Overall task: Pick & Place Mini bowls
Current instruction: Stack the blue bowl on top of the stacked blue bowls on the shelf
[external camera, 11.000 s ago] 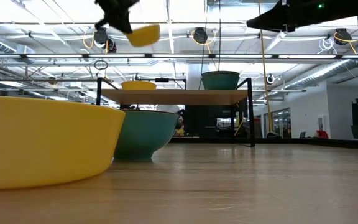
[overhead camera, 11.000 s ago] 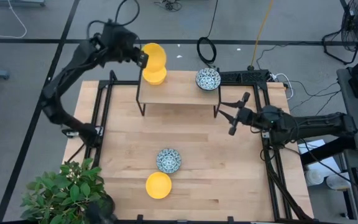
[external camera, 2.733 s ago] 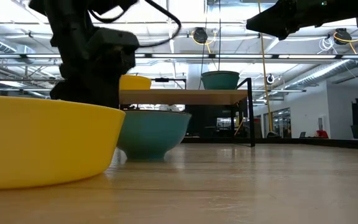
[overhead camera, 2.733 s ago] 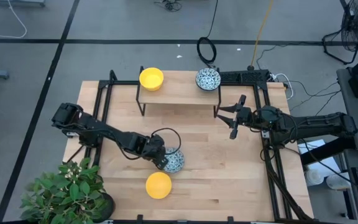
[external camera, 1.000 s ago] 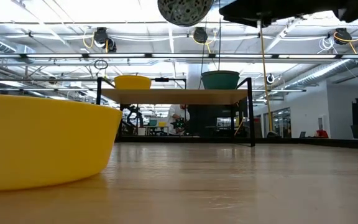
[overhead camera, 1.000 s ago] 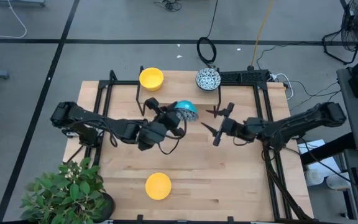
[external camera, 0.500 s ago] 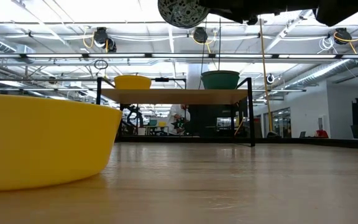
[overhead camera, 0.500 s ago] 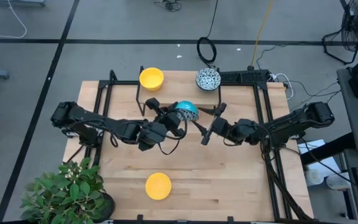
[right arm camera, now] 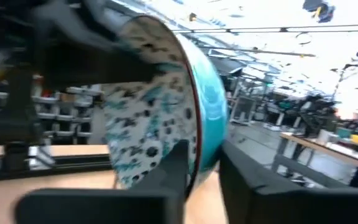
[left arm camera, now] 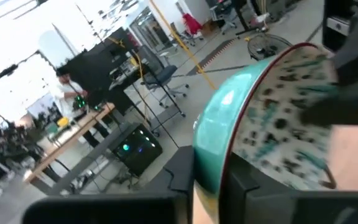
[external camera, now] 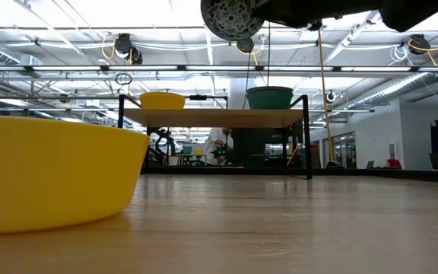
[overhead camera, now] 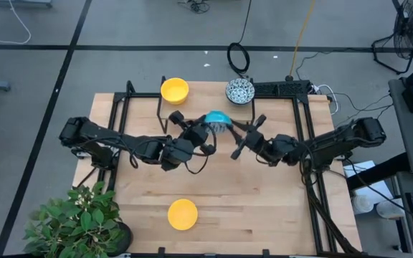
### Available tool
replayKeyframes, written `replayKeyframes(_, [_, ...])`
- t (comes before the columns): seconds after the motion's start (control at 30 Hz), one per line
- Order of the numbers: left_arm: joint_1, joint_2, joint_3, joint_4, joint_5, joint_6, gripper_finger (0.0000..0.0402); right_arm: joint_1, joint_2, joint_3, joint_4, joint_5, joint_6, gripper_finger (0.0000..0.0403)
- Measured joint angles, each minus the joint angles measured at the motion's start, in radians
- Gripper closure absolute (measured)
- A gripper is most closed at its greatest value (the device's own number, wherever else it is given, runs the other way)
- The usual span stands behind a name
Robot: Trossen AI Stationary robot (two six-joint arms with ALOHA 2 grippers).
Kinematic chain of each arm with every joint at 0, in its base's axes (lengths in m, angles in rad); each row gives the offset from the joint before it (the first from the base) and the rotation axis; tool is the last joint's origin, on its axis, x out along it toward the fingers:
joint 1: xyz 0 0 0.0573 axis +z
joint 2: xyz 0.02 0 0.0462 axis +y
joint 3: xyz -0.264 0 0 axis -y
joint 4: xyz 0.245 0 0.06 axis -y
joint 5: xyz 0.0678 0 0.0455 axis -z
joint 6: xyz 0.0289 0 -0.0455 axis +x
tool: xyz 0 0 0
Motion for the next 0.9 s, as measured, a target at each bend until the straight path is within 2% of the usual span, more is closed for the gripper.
replayKeyframes(0.07, [-0.002, 0.0, 0.0, -0.002, -0.005, -0.04, 0.0347, -0.001, -0.002, 0.001, -0.004, 0.004, -0.023, 0.0372])
replayKeyframes(0.17, [-0.006, 0.0, -0.002, -0.021, 0.017, -0.12, 0.0315, -0.004, -0.001, -0.001, -0.025, 0.007, -0.049, 0.0377])
replayKeyframes(0.4, [-0.035, 0.0, -0.002, -0.069, 0.14, -0.254, 0.024, -0.014, -0.007, -0.002, -0.067, 0.023, -0.089, 0.0402])
replayKeyframes(0.5, [-0.068, 0.0, 0.001, -0.049, 0.178, -0.25, 0.0213, -0.017, -0.005, -0.003, -0.107, -0.003, -0.111, 0.0401])
replayKeyframes(0.63, [-0.141, -0.007, 0.002, -0.053, 0.173, -0.221, 0.0186, -0.026, 0.001, -0.011, -0.18, -0.003, -0.089, 0.0401])
replayKeyframes(0.77, [-0.238, -0.031, 0.002, -0.107, 0.16, -0.183, 0.0169, -0.049, -0.007, -0.005, -0.198, 0.014, -0.038, 0.0401])
replayKeyframes(0.9, [-0.316, -0.047, 0.002, -0.243, 0.126, -0.165, 0.0161, -0.057, -0.017, 0.014, -0.22, 0.015, -0.052, 0.0401])
